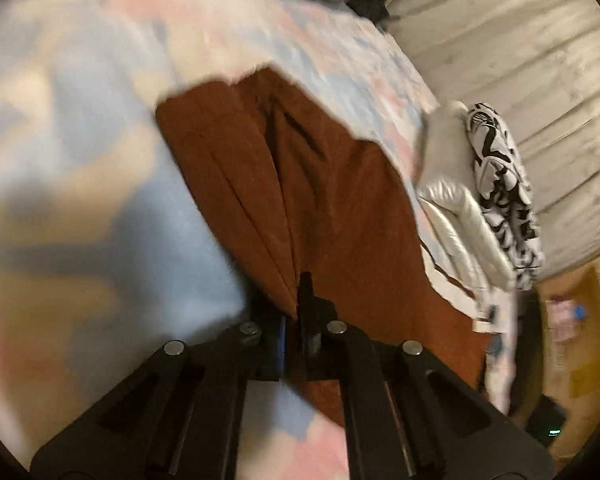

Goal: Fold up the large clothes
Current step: 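Grasp the other brown sleeve cuff with the left tool, then fold the held sleeve across the jacket front with the left tool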

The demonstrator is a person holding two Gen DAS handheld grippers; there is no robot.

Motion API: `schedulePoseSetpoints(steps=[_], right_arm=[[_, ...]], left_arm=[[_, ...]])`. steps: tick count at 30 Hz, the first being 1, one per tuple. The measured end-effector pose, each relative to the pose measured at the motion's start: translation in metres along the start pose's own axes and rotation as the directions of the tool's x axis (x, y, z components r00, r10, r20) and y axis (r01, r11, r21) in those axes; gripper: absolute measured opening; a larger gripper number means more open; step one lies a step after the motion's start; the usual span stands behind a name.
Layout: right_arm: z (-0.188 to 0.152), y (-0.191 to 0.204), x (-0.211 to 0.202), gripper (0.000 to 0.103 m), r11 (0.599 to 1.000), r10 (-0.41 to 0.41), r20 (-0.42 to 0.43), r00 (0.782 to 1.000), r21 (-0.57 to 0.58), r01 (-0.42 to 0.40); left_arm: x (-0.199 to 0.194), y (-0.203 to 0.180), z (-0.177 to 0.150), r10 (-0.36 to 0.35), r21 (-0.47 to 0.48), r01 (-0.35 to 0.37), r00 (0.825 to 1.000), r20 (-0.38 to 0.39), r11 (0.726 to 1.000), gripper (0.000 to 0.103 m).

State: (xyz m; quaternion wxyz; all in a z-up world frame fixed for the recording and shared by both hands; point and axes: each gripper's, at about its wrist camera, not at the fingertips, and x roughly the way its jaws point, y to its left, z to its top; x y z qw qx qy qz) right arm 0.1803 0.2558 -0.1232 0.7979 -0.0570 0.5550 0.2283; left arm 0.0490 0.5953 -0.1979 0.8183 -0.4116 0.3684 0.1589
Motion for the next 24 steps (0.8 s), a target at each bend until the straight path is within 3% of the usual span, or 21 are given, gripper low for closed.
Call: schedulePoseSetpoints(steps=[2,4,8,11,15,20,24], right_arm=[[0.0,-0.006,-0.01,0.044,0.999,0.036,0.004,0.999,0.021,-0.036],[-0.003,-0.012,-0.023,0.044,0.998,0.056,0.018,0.998,0.036,-0.056],[-0.017,-0.034,-0.053,0.044,0.994,0.078,0.063,0.995,0.075,-0.083],[-0.032,-0.06,-0.076,0.044,0.991,0.069,0.094,0.993,0.11,-0.079],[-0.061,-0.105,-0.114,0.044,0.984,0.032,0.143,0.989,0.17,-0.057],[-0.107,-0.185,-0.172,0.044,0.954,-0.049,0.224,0.973,0.299,-0.021],[-0.147,-0.243,-0.207,0.044,0.919,-0.137,0.256,0.957,0.392,0.026]], left_arm=[[-0.025,-0.038,-0.011,0.122,0.136,-0.135,0.987,0.1,0.981,0.002],[-0.046,-0.072,-0.022,0.177,0.238,-0.219,0.967,0.185,0.946,0.002],[-0.085,-0.145,-0.044,0.161,0.389,-0.277,0.939,0.304,0.879,0.002],[-0.109,-0.197,-0.063,0.095,0.47,-0.255,0.936,0.338,0.845,0.002],[-0.122,-0.274,-0.102,-0.01,0.578,-0.18,0.951,0.31,0.796,0.002],[-0.105,-0.377,-0.182,-0.095,0.718,-0.123,0.962,0.255,0.685,0.002],[-0.067,-0.432,-0.251,-0.103,0.789,-0.069,0.981,0.166,0.611,0.002]])
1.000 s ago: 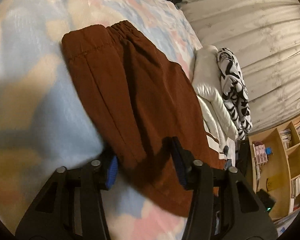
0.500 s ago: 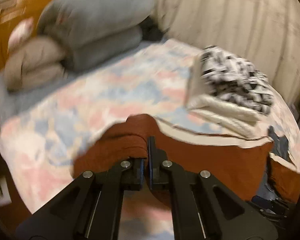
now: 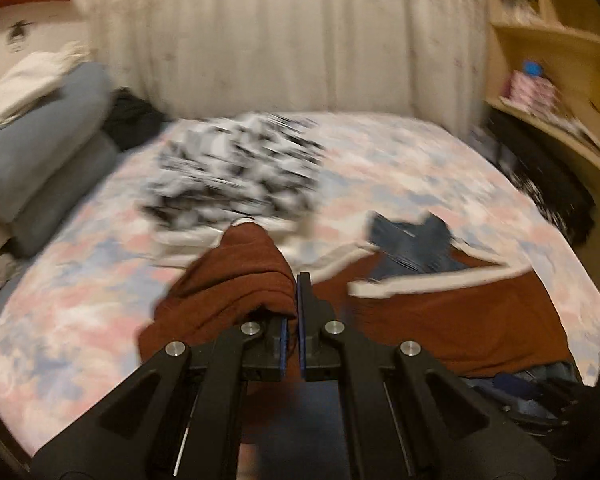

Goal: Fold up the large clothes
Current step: 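Fold the held sleeve across the jacket front with the left tool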

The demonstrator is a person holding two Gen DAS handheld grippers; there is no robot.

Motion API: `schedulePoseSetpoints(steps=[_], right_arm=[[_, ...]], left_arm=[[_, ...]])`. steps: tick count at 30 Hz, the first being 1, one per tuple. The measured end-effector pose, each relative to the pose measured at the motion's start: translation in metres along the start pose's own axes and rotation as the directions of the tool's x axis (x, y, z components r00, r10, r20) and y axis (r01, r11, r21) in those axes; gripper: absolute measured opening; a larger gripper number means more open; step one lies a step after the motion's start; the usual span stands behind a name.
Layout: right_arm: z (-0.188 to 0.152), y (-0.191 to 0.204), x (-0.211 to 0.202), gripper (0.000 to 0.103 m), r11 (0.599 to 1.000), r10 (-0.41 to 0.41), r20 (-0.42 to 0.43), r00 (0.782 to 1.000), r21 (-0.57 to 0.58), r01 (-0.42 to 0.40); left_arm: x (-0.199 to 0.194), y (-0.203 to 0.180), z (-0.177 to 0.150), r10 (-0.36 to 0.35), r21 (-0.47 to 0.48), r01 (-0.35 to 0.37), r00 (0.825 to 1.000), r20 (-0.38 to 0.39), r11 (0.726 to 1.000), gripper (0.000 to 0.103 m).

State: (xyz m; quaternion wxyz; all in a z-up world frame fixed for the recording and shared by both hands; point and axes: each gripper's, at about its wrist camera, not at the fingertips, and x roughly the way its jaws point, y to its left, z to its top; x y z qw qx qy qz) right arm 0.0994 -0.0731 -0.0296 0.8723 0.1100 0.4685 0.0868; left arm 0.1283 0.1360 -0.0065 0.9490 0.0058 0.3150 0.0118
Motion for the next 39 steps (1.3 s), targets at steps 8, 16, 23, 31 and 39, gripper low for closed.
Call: schedulePoseSetpoints(steps=[8,16,23,31,39], right_arm=[[-0.026,-0.135,-0.027,0.044,0.981,-0.083,-0.02,0.996,0.175,0.086],[-0.041,-0.166,-0.012,0.046,0.984,-0.033,-0.041,0.999,0.175,0.04],[-0.029,-0.119,-0.004,0.055,0.999,0.006,-0.019,1.0,0.052,-0.005],[-0.01,-0.072,-0.002,0.055,0.996,0.023,-0.009,1.0,-0.081,-0.023],[0.011,-0.027,-0.002,0.056,0.974,0.09,-0.002,0.996,-0.207,-0.089]], left_arm=[[0.08,-0.131,-0.062,-0.095,0.117,0.131,0.958,-0.269,0.984,0.008],[0.088,-0.136,-0.091,-0.252,0.077,0.302,0.89,-0.381,0.95,0.058],[0.076,-0.093,-0.084,-0.432,-0.1,0.432,0.802,-0.413,0.896,0.061],[0.042,-0.045,-0.094,-0.558,-0.196,0.523,0.757,-0.339,0.829,0.062],[-0.002,0.002,-0.103,-0.597,-0.184,0.568,0.757,-0.267,0.802,0.063]])
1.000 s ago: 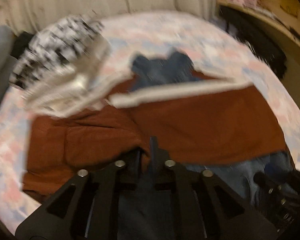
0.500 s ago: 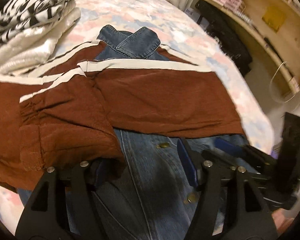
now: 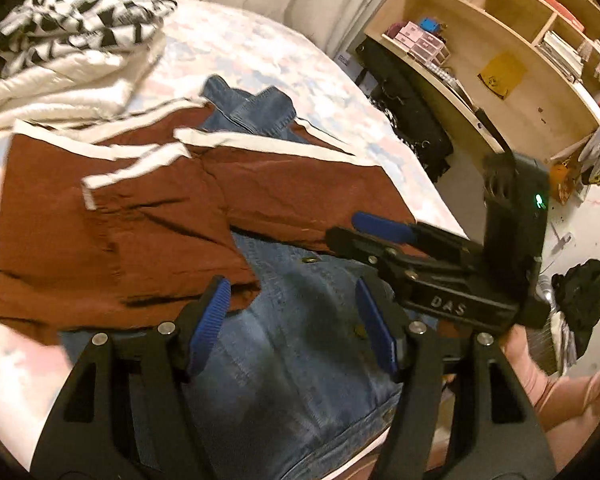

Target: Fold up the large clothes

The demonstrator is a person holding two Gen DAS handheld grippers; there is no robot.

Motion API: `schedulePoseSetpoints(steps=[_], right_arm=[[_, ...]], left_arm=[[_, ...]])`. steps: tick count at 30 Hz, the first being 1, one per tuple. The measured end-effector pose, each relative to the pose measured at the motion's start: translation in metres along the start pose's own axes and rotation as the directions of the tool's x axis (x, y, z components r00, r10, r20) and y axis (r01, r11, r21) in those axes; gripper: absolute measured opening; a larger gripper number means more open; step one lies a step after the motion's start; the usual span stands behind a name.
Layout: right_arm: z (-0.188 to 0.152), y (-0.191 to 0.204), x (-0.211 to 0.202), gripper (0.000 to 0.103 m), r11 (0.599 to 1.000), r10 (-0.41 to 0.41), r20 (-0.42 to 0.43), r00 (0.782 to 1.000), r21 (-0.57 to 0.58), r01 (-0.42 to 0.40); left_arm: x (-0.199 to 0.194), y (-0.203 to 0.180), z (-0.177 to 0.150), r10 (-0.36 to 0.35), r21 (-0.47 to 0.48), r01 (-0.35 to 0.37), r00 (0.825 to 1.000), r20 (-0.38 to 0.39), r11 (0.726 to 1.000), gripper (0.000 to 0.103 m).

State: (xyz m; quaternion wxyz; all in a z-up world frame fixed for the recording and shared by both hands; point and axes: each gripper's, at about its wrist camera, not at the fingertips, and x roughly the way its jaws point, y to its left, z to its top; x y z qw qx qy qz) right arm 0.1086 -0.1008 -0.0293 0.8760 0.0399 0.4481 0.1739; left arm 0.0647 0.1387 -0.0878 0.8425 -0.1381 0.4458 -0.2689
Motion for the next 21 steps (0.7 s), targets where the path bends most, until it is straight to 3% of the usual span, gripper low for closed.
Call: schedulePoseSetpoints(steps=[8,14,18,19,21], right_arm=[[0.01,0.088,0.027,0.069,0.958,0.042,-0.024,0.999,-0.283,-0.047],[-0.005,0.137,0.062,0.069,0.899,0.022,-0.068,0.997,-0.435,-0.049],[-0.009,0.146,0.086,0.069,0.884,-0.023,-0.086,0.996,-0.467,-0.02],[-0.008,0.148,0.093,0.068,0.883,-0.034,-0.094,0.995,-0.47,-0.014],[-0.005,0.148,0.102,0.053,0.885,-0.036,-0.11,0.993,-0.465,-0.019]], left_arm=[[-0.043,0.036,-0.027,0.167,-0.026,-0.167,0.986,0.027,0.986,0.065],[-0.042,0.067,-0.036,0.187,-0.139,-0.185,0.982,0.0,0.973,0.065],[-0.045,0.076,-0.035,0.187,-0.172,-0.182,0.982,0.013,0.968,0.065],[-0.046,0.077,-0.035,0.187,-0.175,-0.181,0.982,0.016,0.968,0.065],[-0.048,0.077,-0.036,0.192,-0.178,-0.185,0.981,0.021,0.966,0.065]])
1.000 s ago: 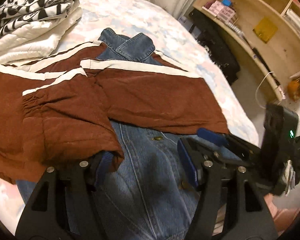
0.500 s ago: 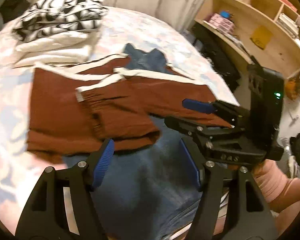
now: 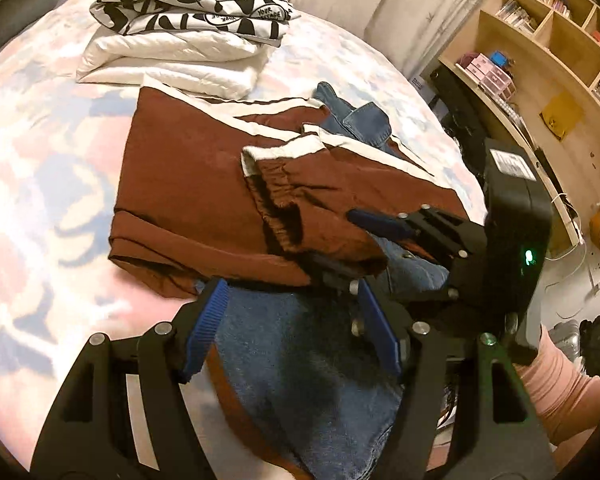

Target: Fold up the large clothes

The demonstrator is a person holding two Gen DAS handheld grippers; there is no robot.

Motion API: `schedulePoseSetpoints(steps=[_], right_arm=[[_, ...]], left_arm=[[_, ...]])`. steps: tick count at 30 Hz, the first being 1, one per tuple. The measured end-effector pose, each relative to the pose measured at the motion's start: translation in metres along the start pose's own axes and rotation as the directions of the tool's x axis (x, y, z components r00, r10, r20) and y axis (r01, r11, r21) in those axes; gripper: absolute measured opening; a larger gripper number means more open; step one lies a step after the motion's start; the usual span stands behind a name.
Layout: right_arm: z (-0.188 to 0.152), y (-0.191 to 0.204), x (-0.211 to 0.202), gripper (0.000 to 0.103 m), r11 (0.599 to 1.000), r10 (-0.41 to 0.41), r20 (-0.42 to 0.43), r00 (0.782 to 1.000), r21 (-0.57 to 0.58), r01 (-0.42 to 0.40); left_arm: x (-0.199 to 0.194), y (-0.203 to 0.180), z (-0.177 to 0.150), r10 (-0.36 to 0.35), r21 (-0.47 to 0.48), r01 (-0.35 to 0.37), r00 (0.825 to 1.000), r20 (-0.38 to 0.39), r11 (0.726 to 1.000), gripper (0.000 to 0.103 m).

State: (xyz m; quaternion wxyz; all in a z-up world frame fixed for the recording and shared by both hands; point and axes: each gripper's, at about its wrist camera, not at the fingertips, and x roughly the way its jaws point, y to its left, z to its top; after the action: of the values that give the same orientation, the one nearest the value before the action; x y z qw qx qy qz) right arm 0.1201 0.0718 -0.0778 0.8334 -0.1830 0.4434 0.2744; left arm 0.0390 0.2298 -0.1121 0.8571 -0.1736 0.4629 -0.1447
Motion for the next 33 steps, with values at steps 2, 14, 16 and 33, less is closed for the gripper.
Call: schedulePoseSetpoints(steps=[2,14,16,33], right_arm=[[0.007,-0.005,0.005,0.024,0.999,0.036,-0.008,0.999,0.022,-0.036],[0.038,-0.13,-0.126,0.011,0.931,-0.214,0.364,0.907,0.356,0.077],[0.023,-0.158,-0.135,0.011,0.893,-0.292,0.352,0.889,0.433,0.122],[-0.121,-0.3,-0.047,0.074,0.668,-0.114,-0.011,0.993,0.739,0.085]], left_arm=[[-0.001,0.002,0.0,0.004,-0.006,-0.004,1.0,0.002,1.0,0.065],[-0.012,-0.005,0.002,0.006,-0.01,-0.005,0.999,0.049,1.0,0.065],[-0.011,-0.005,0.002,0.006,-0.011,-0.005,0.999,0.045,1.0,0.065],[0.058,0.013,0.064,0.13,-0.041,-0.133,0.989,-0.069,0.99,0.065]])
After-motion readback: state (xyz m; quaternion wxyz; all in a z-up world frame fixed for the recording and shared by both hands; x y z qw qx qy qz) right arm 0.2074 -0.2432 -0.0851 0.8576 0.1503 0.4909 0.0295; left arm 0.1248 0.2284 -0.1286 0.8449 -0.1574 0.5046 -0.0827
